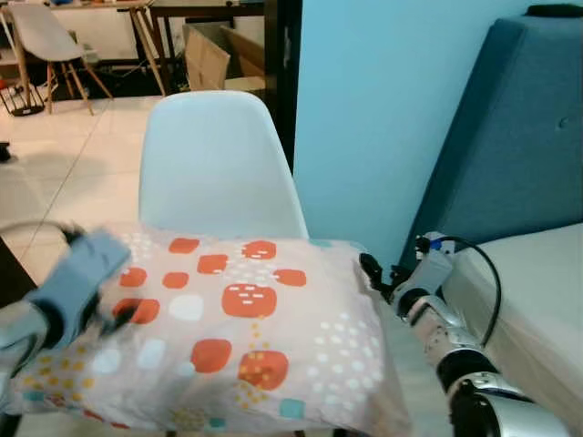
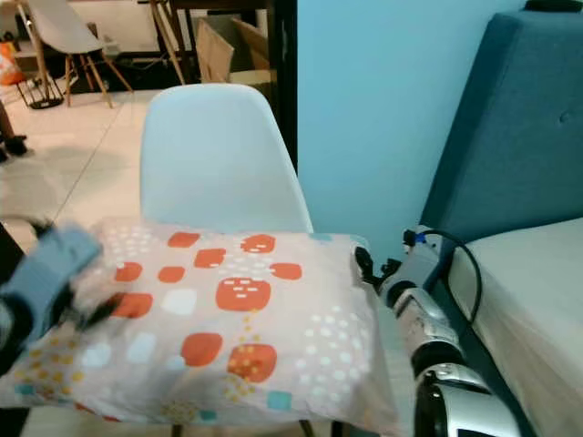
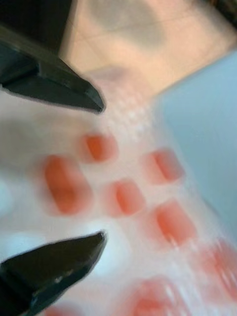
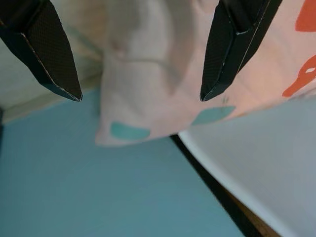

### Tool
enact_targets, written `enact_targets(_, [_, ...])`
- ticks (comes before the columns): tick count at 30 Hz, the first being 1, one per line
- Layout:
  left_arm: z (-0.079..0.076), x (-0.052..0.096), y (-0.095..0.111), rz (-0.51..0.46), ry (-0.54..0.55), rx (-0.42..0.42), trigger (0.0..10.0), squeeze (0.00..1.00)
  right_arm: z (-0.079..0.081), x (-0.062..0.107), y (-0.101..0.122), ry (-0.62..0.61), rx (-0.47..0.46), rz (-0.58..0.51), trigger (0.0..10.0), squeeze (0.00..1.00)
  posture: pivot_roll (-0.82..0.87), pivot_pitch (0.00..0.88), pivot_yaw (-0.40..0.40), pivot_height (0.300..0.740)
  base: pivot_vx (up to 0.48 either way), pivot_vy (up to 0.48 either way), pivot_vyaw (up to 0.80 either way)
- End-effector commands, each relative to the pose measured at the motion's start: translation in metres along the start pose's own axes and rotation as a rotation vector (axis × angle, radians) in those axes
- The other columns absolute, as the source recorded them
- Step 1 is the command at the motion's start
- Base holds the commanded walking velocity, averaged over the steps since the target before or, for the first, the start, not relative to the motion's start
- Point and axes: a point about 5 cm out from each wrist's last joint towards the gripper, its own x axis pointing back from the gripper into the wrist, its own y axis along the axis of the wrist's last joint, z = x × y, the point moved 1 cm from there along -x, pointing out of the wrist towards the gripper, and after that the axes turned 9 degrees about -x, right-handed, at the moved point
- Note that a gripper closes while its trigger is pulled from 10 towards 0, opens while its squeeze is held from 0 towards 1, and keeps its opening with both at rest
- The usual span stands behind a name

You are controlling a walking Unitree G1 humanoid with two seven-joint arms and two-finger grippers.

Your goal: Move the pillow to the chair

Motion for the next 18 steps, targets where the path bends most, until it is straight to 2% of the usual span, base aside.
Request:
enact_targets(1, [0.002,-0.005,-0.012,-0.011,0.062,0.104,10.0,0.00,0.002,-0.001,0.005,0.017,0.011,-0.027,10.0,0.00,-0.01,0.108,-0.032,0.575,0.000,0.000,0.00])
enact_targets(2, [-0.009,-0.018,-0.017,-0.127,0.112,0.365,10.0,0.00,-0.002,0.002,0.011,0.020,-0.019,-0.061,10.0,0.00,-0.02,0.107,-0.029,0.575,0.000,0.000,0.00])
enact_targets(3, [-0.013,-0.022,-0.021,-0.156,0.129,0.471,10.0,0.00,-0.003,0.003,0.013,0.024,-0.023,-0.072,10.0,0.00,-0.02,0.103,-0.025,0.575,0.000,0.000,0.00])
enact_targets(4, [-0.013,-0.022,-0.021,-0.156,0.129,0.471,10.0,0.00,-0.003,0.003,0.013,0.024,-0.023,-0.072,10.0,0.00,-0.02,0.103,-0.025,0.575,0.000,0.000,0.00])
enact_targets(6, [-0.026,-0.029,-0.030,-0.192,0.156,0.645,10.0,0.00,-0.006,0.006,0.015,0.044,-0.040,-0.099,10.0,0.00,-0.03,0.098,-0.021,0.575,0.000,0.000,0.00])
enact_targets(7, [-0.026,-0.029,-0.030,-0.192,0.156,0.645,10.0,0.00,-0.006,0.006,0.015,0.044,-0.040,-0.099,10.0,0.00,-0.03,0.098,-0.021,0.575,0.000,0.000,0.00])
enact_targets(9, [-0.038,-0.036,-0.044,-0.167,0.192,0.695,10.0,0.00,-0.007,0.008,0.014,0.060,-0.065,-0.114,10.0,0.00,-0.03,0.094,-0.014,0.585,0.000,0.000,0.00])
enact_targets(11, [-0.055,-0.043,-0.076,-0.035,0.242,0.682,10.0,0.00,-0.003,0.009,0.003,0.090,-0.068,-0.097,10.0,0.00,-0.04,0.086,-0.007,0.595,0.000,0.000,0.00])
enact_targets(14, [-0.061,-0.044,-0.087,0.007,0.257,0.680,10.0,0.00,0.000,0.010,-0.003,0.113,-0.069,-0.088,10.0,0.00,-0.04,0.084,-0.006,0.600,0.000,0.000,0.00])
enact_targets(18, [-0.073,-0.041,-0.119,0.111,0.290,0.697,10.0,0.00,0.026,0.012,-0.028,0.245,-0.046,-0.067,10.0,0.00,-0.06,0.081,0.008,0.620,0.000,0.000,0.00])
